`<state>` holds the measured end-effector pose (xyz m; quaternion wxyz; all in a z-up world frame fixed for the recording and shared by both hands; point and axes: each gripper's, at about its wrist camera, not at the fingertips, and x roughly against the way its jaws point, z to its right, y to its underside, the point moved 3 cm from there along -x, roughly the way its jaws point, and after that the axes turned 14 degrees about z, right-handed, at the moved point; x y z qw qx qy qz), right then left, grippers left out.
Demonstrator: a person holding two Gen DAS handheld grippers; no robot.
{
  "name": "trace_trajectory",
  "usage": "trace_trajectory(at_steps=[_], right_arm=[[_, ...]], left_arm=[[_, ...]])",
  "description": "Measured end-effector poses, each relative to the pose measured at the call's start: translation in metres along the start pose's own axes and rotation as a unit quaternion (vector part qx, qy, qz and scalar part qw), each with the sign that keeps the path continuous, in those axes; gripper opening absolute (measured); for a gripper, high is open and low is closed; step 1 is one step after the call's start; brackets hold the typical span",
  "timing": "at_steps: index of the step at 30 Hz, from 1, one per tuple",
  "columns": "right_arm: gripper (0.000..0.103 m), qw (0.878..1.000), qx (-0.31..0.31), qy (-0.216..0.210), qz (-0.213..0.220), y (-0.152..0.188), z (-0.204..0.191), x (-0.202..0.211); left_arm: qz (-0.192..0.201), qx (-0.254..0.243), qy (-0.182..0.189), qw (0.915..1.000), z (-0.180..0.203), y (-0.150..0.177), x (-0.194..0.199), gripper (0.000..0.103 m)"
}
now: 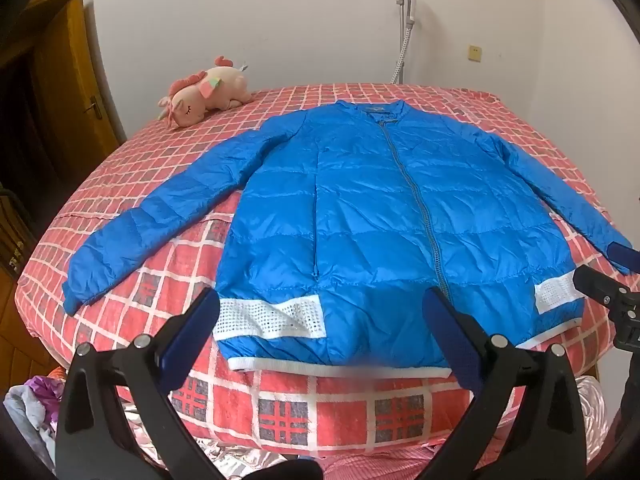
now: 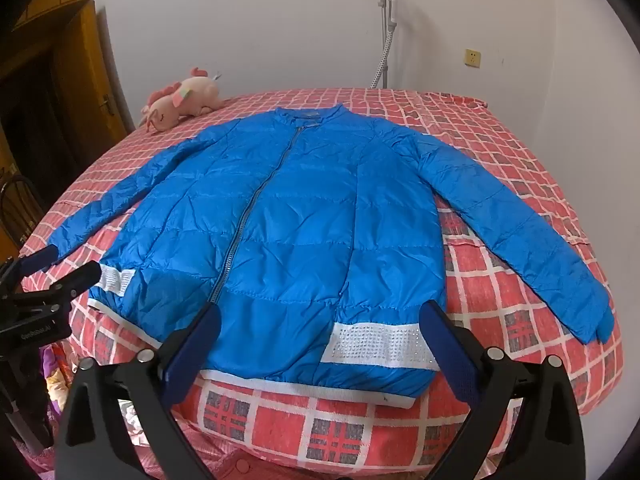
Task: Fold large clothes
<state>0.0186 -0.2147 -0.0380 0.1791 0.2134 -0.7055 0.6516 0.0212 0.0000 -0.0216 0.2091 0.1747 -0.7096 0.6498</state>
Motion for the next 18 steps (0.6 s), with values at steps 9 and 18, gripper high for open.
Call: trace_trajectory(at_steps=[9,18], right_arm=[[0.099,1.000,-0.001,0.000,-0.001,0.0000,0.0000,-0.0009],[0.099,1.000,-0.002,-0.001,-0.001,-0.0001,0.0001,-0.0010]], left_arm=[[0.000,-0.001,-0.001,1.0000,0.0000,0.0000,0.0000,0.100],[0.000,-0.002,-0.001,1.0000,0.0000,0.0000,-0.0001,0.100]])
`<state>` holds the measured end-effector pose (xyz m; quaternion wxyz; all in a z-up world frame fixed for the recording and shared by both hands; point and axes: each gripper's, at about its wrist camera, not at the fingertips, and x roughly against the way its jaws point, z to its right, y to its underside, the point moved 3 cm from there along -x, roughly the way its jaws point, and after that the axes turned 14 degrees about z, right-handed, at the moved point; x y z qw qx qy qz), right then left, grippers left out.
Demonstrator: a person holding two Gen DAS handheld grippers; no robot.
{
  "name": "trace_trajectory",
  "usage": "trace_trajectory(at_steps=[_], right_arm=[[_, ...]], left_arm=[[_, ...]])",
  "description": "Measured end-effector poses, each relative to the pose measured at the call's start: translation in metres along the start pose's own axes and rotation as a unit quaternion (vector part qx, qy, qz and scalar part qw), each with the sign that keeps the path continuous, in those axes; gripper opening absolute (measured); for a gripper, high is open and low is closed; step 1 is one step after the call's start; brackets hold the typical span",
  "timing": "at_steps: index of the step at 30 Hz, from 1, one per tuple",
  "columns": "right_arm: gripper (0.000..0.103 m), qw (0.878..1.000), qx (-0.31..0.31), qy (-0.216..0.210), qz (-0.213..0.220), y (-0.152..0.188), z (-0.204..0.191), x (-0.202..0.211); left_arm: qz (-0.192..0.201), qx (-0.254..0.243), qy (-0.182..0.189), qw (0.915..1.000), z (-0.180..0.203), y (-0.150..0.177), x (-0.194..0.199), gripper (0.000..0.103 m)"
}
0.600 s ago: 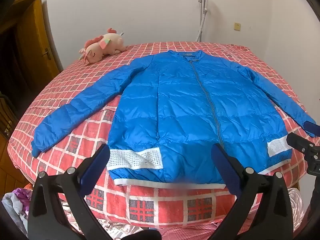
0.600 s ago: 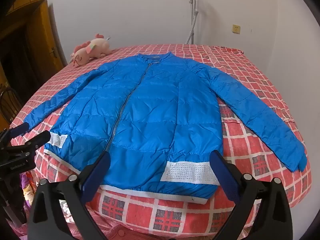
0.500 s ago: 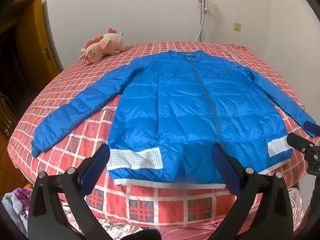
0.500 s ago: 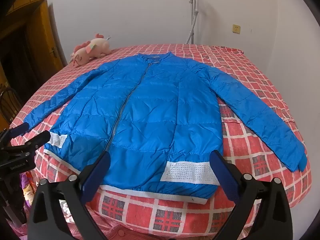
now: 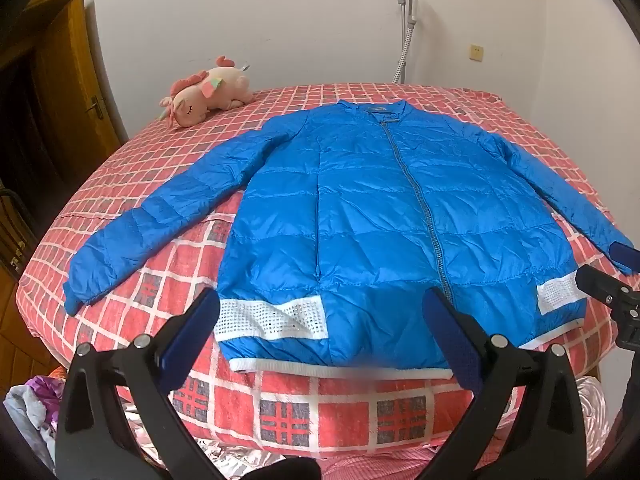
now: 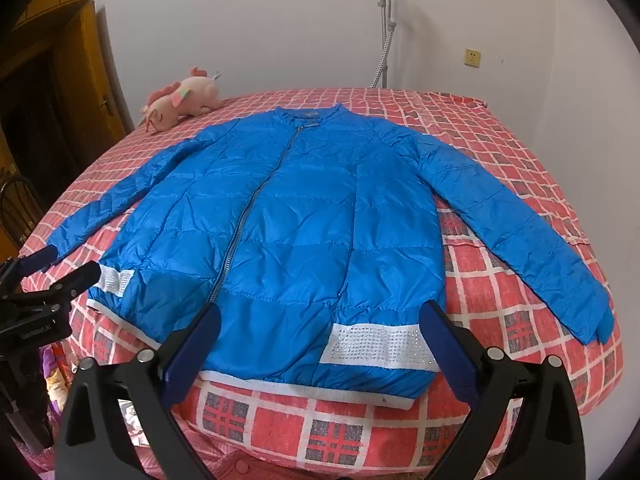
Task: Fold large clothes
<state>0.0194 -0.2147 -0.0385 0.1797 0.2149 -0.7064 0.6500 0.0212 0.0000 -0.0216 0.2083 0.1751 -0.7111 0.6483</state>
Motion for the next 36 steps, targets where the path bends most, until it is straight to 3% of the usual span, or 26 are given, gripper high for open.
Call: trace_trajectory(at_steps=[36], right_arm=[[0.099,1.000,0.001,0.000,0.000,-0.0001,-0.0030,-0.0012]], left_arm=[[0.001,-0.001,-0.002,1.0000,-0.0001,-0.0001,0.0001,0.100]])
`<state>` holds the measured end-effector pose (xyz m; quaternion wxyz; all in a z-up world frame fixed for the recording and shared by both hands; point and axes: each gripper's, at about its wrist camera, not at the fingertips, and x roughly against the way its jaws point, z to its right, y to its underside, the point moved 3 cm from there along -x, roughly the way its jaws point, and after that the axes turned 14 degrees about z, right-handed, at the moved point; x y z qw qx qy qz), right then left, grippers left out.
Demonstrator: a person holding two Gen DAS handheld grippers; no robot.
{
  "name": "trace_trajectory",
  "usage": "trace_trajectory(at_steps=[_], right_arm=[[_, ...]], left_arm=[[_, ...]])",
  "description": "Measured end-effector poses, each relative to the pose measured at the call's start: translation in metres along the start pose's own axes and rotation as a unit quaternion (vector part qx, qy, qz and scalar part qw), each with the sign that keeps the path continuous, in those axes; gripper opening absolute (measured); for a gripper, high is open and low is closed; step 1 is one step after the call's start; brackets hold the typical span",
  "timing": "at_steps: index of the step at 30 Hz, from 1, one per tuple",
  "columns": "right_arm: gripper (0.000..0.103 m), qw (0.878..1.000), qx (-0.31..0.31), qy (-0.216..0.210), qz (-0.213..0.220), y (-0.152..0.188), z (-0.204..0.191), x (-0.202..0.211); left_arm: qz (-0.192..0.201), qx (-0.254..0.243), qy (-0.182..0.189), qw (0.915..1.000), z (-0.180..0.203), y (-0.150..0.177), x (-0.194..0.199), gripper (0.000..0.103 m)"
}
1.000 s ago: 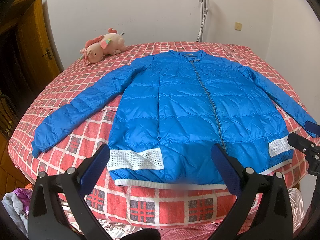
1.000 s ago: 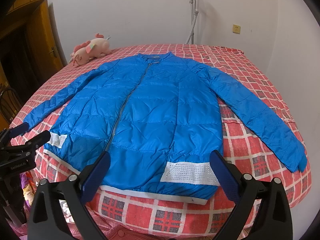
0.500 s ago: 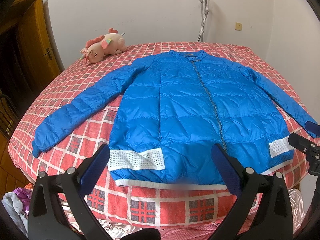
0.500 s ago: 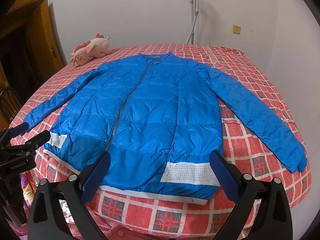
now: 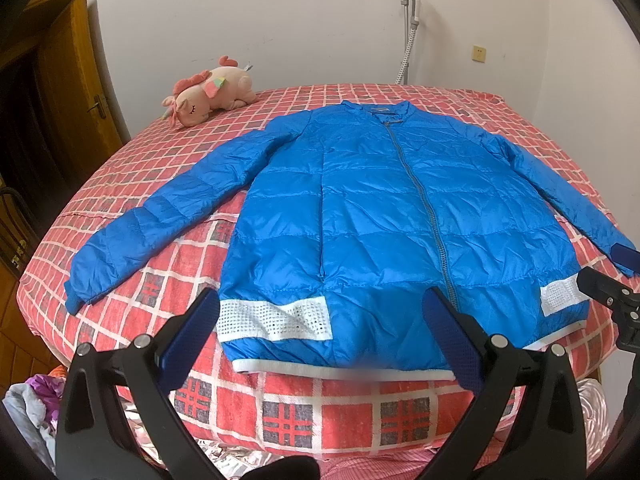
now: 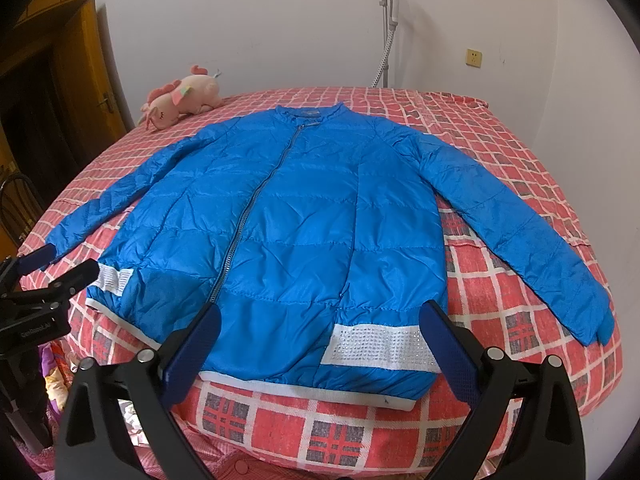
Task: Fold large clothes
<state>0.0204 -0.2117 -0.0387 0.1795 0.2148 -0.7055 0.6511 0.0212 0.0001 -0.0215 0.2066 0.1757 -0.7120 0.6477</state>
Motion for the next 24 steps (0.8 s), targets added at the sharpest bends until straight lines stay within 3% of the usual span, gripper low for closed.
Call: trace_trajectory(at_steps=[24], right_arm=[[0.099,1.000,0.002,0.001,0.001,-0.003,-0.001,0.000]], left_arm=[[0.001,-0.001,-0.001,1.0000,-0.013,0.000,-0.002,0.100]])
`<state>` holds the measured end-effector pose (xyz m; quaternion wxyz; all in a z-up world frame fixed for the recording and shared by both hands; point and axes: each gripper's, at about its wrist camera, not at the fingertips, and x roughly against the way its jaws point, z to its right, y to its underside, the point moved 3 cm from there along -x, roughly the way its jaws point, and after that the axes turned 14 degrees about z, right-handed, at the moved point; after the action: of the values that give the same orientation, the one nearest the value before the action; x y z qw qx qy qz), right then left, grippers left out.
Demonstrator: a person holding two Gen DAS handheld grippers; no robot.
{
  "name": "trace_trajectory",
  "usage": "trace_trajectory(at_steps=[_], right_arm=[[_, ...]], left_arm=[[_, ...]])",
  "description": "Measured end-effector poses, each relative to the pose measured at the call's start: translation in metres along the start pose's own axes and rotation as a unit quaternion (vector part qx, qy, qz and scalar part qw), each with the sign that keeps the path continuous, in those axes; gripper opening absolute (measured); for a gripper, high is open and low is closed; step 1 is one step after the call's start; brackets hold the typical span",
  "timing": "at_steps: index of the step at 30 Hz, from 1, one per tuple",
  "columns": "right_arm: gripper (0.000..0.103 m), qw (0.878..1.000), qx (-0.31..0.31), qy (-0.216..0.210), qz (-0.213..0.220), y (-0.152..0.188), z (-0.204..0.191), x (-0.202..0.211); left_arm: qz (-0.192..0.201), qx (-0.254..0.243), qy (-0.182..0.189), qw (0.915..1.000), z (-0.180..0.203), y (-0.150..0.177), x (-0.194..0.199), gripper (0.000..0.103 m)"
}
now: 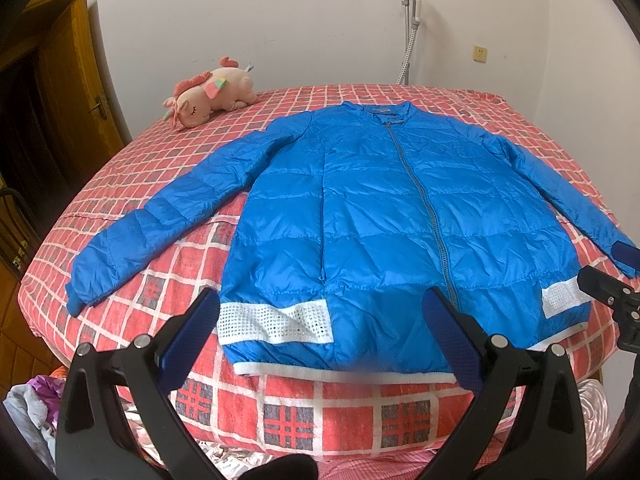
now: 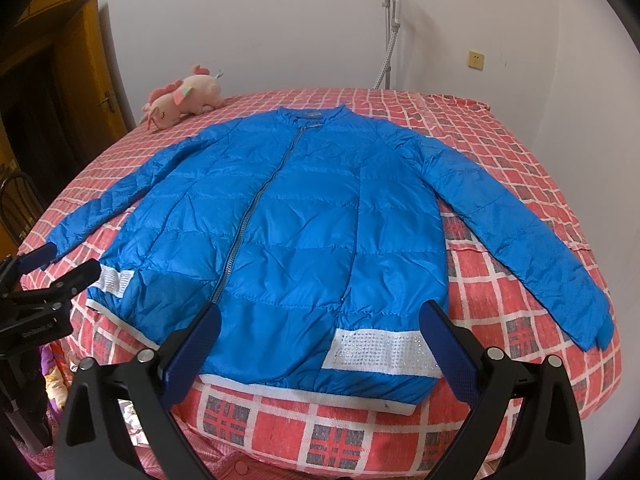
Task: Fold large clothes
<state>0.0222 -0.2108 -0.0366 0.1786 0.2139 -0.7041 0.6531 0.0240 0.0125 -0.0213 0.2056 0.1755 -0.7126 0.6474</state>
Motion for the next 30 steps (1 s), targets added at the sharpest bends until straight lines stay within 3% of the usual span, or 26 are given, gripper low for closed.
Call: trace_trajectory(at_steps=[20,23,26,30], right_arm=[[0.099,1.000,-0.017,-0.002,-0.007,-0.005,0.022,-0.022],[0.099,0.999,-0.036,-0.002,-0.012,-0.008,0.044,-0.029],[0.099,0.996,-0.079,0.027,-0.010,-0.009,0.087,-0.031],[0.099,0.982,-0.160,0.104,-0.010,0.001,0.173,-0.022]], left_arm=[[-0.005,-0.023,0.002,0.9997,0.019,-0.012,-0.027,0.100],[-0.005,-0.033,0.034,0.9989,0.031,-0.021,-0.040,0.100],[-0.013,-0.043,0.075,0.9961,0.048,-0.032,-0.061,0.100],[-0.031,-0.049,0.109,0.9924,0.068,-0.045,-0.093,0.100]])
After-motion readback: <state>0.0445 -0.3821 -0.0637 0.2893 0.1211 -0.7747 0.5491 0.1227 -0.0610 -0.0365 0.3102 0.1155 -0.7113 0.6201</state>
